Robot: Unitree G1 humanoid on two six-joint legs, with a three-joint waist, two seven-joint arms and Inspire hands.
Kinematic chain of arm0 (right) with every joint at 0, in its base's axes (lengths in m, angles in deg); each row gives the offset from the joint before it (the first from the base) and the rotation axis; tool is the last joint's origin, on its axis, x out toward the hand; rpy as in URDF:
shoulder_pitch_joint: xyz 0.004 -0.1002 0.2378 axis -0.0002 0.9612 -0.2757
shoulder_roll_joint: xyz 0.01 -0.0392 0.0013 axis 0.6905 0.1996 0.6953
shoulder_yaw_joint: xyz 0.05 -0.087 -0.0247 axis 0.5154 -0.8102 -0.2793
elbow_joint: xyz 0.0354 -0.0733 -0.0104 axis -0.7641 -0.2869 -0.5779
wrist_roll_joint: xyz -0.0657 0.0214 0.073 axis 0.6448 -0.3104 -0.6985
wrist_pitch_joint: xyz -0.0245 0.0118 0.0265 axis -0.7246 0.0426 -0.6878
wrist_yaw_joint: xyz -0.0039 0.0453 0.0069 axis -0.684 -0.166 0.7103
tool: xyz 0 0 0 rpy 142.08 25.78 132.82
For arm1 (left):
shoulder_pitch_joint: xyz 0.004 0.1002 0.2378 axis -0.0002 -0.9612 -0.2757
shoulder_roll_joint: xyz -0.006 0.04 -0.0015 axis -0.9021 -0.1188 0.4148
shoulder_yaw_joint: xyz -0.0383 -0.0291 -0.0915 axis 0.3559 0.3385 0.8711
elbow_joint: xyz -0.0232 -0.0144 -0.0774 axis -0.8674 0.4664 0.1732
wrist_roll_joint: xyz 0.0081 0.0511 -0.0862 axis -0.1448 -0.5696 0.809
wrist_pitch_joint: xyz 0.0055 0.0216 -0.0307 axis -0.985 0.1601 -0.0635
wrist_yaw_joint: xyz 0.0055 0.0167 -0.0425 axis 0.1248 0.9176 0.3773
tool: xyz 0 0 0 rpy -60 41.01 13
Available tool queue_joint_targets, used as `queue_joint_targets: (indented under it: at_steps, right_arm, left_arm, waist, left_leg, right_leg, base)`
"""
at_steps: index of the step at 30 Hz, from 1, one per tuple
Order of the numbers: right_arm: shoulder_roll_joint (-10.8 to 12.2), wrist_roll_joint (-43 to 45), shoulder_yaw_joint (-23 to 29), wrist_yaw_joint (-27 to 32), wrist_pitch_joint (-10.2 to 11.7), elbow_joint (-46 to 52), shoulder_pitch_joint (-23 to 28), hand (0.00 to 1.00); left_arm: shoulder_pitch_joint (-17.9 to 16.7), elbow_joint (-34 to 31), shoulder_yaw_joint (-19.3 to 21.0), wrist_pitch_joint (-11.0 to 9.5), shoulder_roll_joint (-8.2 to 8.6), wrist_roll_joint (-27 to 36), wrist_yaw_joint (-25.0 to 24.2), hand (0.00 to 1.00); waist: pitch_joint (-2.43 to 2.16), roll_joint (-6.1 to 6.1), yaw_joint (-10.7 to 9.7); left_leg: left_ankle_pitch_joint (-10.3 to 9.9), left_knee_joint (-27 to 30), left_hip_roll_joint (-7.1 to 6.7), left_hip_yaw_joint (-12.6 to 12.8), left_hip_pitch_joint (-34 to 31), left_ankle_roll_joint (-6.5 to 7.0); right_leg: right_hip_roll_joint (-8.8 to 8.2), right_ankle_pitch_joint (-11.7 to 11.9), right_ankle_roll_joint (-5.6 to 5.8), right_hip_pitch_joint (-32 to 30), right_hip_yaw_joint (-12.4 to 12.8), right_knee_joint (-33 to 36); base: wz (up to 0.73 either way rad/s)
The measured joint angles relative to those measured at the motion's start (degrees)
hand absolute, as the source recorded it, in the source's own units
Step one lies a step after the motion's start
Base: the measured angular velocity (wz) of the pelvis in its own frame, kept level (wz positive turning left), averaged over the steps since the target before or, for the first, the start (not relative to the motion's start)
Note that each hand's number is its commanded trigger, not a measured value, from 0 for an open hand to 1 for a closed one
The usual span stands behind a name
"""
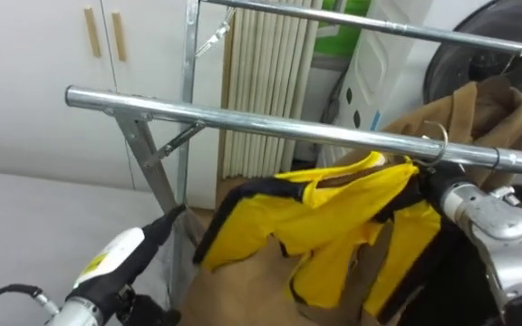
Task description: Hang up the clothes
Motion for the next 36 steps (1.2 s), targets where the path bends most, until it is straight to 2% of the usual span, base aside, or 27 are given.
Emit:
queue_joint_targets:
  at_steps: [3,5,11,14,22,29,36]
  right_arm:
    - [-0.2,0.0,-0.3,0.0,0.0,0.1,-0.1,1.0]
    - [-0.2,0.1,-0.3,-0.4,-0.4,0.1,0.0,1.0]
    - [-0.1,0.3,-0.3,-1.4,-0.5,0.3,0.0,1.0]
    - [-0.1,1.5,-0.4,-1.4,-0.5,1.7,0.3,1.0]
    - [0.0,2.3,-1.1,-1.4,-0.9,2.2,1.0,1.0]
    - [0.3,2.0,-1.7,-1.2,-0.9,1.4,3.3,1.0]
    - [0.8,0.2,-2.1,-0.6,-0.9,-0.8,3.9,1.0]
  left_arm:
    - [0.3,0.0,0.3,-0.1,-0.4,0.1,0.2,0.0]
    - [0.3,0.0,0.3,-0.1,-0.36,0.0,0.2,0.0]
    - [0.3,-0.2,0.4,-0.2,-0.28,0.0,0.2,0.0]
    - [0.3,-0.2,0.3,-0.2,-0.18,-0.2,0.2,0.0]
    - [-0.1,-0.1,-0.7,-0.4,-0.33,-0.6,2.4,0.0]
    - [-0.7,0.0,-2.4,-0.3,-0.36,0.0,2.5,0.0]
    - [-0.8,0.0,-2.6,-0.3,-1.24,0.0,2.7,0.0]
  waist:
    - [-0.1,0.01,0.1]
    - [-0.13,0.01,-0.1]
    - [-0.34,0.08,0.0]
    - [-0.68,0.3,-0.3]
    - [-0.84,0.17,-0.9]
    - [-1.07,0.19,0.2]
    - [-1.16,-0.05,0.5]
  left_leg:
    - [-0.2,-0.8,1.01,-0.1,0.2,-0.44]
    - [-0.2,-1.5,1.23,0.0,0.6,-0.58]
    - [0.1,-3.2,1.37,0.7,2.5,-0.89]
    - [0.1,-3.8,1.31,0.8,2.9,-0.9]
    - [0.1,-4.8,1.26,1.3,4.7,-0.91]
    - [0.1,-5.6,1.49,1.8,6.8,-0.94]
    - [0.0,-5.5,1.66,0.6,7.3,-1.16]
  right_leg:
    - [2.12,1.3,-0.91,1.4,-0.4,-2.9]
    - [2.68,1.6,-0.99,2.2,-0.5,-4.4]
    - [3.16,2.2,-0.98,3.6,0.1,-6.4]
    - [3.2,2.3,-0.93,3.9,0.4,-6.6]
    - [3.25,2.3,-0.88,5.6,0.5,-7.5]
    - [3.5,2.5,-0.84,7.7,0.6,-8.7]
    - [4.17,2.8,-0.85,9.7,0.6,-10.4]
  base:
    - [-0.06]
    - [-0.03]
    - [-0.07]
    - [-0.03]
    - [0.0]
    - [-0.02]
    - [0.07]
